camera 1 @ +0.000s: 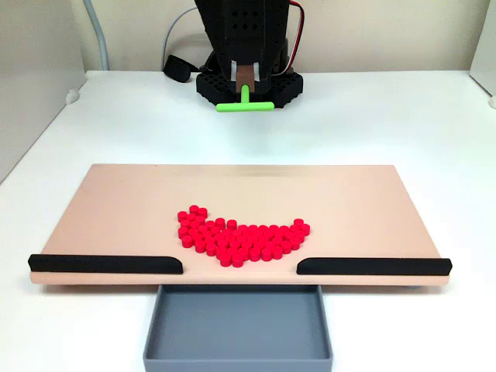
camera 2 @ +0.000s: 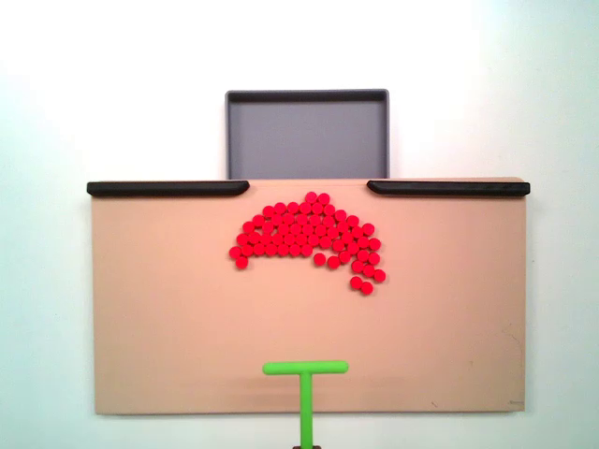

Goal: Push granules from bottom to the grey container

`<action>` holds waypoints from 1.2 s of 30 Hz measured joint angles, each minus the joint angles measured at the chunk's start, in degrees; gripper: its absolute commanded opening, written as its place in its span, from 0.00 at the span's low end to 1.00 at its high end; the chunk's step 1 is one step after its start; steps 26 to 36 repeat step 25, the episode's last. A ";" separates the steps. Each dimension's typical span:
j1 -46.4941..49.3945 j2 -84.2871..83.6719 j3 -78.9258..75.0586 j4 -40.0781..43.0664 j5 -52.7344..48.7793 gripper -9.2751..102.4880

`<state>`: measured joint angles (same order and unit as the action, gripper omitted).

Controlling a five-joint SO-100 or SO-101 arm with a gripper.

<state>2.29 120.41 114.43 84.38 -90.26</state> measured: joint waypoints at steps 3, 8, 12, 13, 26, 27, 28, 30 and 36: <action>0.00 0.00 0.00 -0.09 0.00 0.08; 0.00 0.00 0.00 -0.35 -0.70 0.08; 0.00 0.00 0.00 -0.35 -0.79 0.08; 0.00 0.00 0.00 -0.35 -0.79 0.08; 0.00 -1.85 0.00 -0.35 -0.79 0.08; 0.00 -1.85 0.00 -0.35 -0.79 0.08; 0.00 -1.85 0.00 -0.35 -0.79 0.08; 0.00 -1.85 0.00 -0.35 -0.79 0.08; 0.00 -1.85 0.00 -0.35 -0.79 0.08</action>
